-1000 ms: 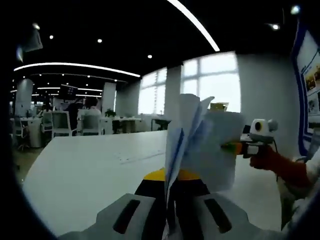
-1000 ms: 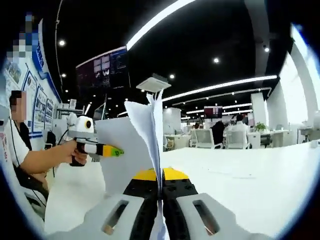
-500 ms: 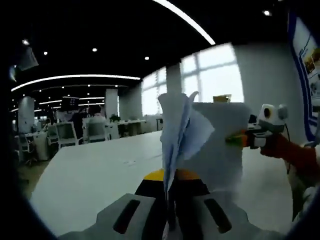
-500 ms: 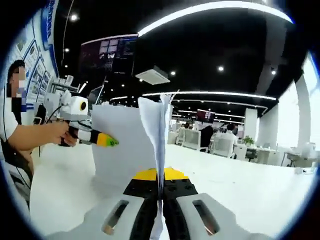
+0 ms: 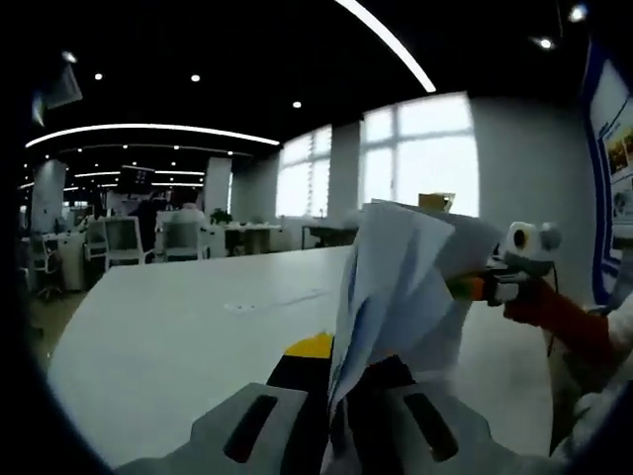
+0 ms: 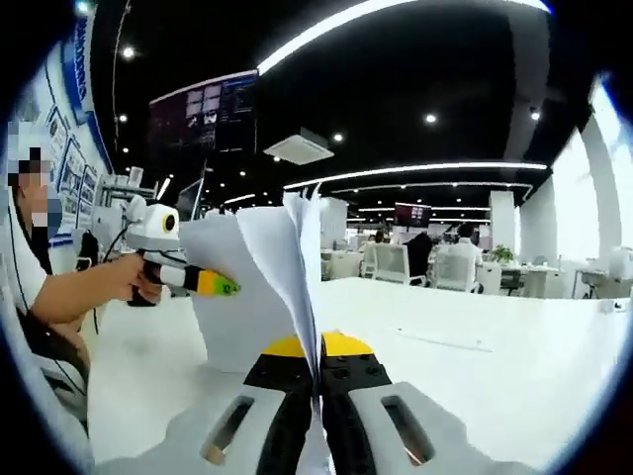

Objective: Organize the stack of printing papers by aligning and flattening the scattered papers on the table

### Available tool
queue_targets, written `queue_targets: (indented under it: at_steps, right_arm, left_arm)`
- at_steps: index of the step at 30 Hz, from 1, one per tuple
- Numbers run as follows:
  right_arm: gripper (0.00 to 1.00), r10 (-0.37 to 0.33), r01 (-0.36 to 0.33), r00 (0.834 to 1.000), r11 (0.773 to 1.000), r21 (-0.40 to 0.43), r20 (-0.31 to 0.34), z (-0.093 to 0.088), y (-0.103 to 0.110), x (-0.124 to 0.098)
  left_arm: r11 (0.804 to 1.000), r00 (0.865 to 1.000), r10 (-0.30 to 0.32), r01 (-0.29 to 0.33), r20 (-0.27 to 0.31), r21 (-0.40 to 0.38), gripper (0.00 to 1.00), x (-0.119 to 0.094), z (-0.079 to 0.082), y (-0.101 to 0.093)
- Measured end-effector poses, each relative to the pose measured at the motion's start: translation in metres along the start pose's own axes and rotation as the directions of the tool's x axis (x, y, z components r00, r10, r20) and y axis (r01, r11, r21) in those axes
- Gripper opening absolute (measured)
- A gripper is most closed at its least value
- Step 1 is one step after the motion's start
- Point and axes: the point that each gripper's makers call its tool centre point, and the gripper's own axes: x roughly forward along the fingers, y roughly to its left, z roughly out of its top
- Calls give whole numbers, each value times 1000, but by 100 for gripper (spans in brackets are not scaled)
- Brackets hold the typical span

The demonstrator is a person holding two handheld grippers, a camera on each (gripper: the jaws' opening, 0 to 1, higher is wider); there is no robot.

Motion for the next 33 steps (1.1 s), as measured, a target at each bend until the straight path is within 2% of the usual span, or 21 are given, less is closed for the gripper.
queue_targets:
  at_steps: [1,3,6,8,10,12,14,17,19,20,21,22,23,24,25,27,28,29,31,33]
  right_arm:
    - [0,29,-29,1000,999,41,-1,5,3,-4]
    - [0,125,-124,992,981,147,-3,16,12,-17]
    - [0,214,-208,977,959,192,-9,30,23,-29]
    - [0,245,-235,969,947,220,-18,36,30,-33]
    - [0,304,-289,953,896,338,9,44,39,-38]
    - [0,337,-311,941,863,398,5,45,43,-40]
    - [0,354,-314,935,837,449,-6,42,43,-42]
    - [0,376,-303,926,780,548,-23,33,43,-39]
    - [0,379,-288,925,759,584,-37,27,41,-38]
    - [0,385,-273,922,728,629,-45,18,38,-34]
    - [0,392,-257,918,707,659,-62,10,36,-32]
    - [0,395,-237,915,690,684,-80,1,34,-31]
    - [0,381,-232,921,706,669,-82,-6,28,-26]
    - [0,369,-213,924,706,676,-95,-15,23,-22]
    - [0,358,-186,928,688,701,-104,-23,20,-19]
    - [0,360,-170,925,678,715,-122,-41,12,-15]
    - [0,344,-136,928,670,730,-143,-52,5,-12]
    - [0,340,-132,929,673,728,-146,-59,1,-8]
    - [0,333,-101,929,647,756,-161,-73,-6,-4]
    - [0,315,-89,934,663,743,-169,-83,-17,2]
  left_arm:
    - [999,1000,-27,27,-8,-29,6,-6,6,-4]
    - [992,994,-105,104,-5,-73,6,-20,20,-13]
    - [967,976,-216,214,0,-136,6,-39,35,-32]
    - [961,970,-241,236,-20,-141,6,-46,38,-40]
    - [954,964,-265,257,-31,-156,6,-53,40,-47]
    - [922,945,-325,311,-25,-231,6,-61,40,-58]
    - [880,927,-376,354,-7,-317,6,-66,39,-69]
    - [848,919,-394,359,-10,-389,6,-64,32,-67]
    - [804,907,-422,376,5,-461,6,-63,30,-67]
    - [742,896,-444,378,16,-553,6,-59,23,-64]
    - [725,895,-447,368,9,-583,6,-55,15,-59]
    - [713,899,-439,350,3,-608,6,-49,6,-52]
    - [704,900,-435,336,-6,-625,6,-44,-3,-47]
    - [708,902,-432,330,-13,-624,6,-39,-13,-42]
    - [702,909,-417,311,-17,-640,6,-34,-22,-37]
    - [700,906,-422,301,-34,-648,6,-26,-41,-32]
    - [690,914,-405,280,-35,-668,6,-22,-50,-28]
    - [691,915,-401,273,-41,-669,6,-17,-59,-25]
    - [684,916,-398,261,-48,-682,6,-10,-73,-19]
    - [703,921,-389,271,-36,-658,6,-1,-80,-13]
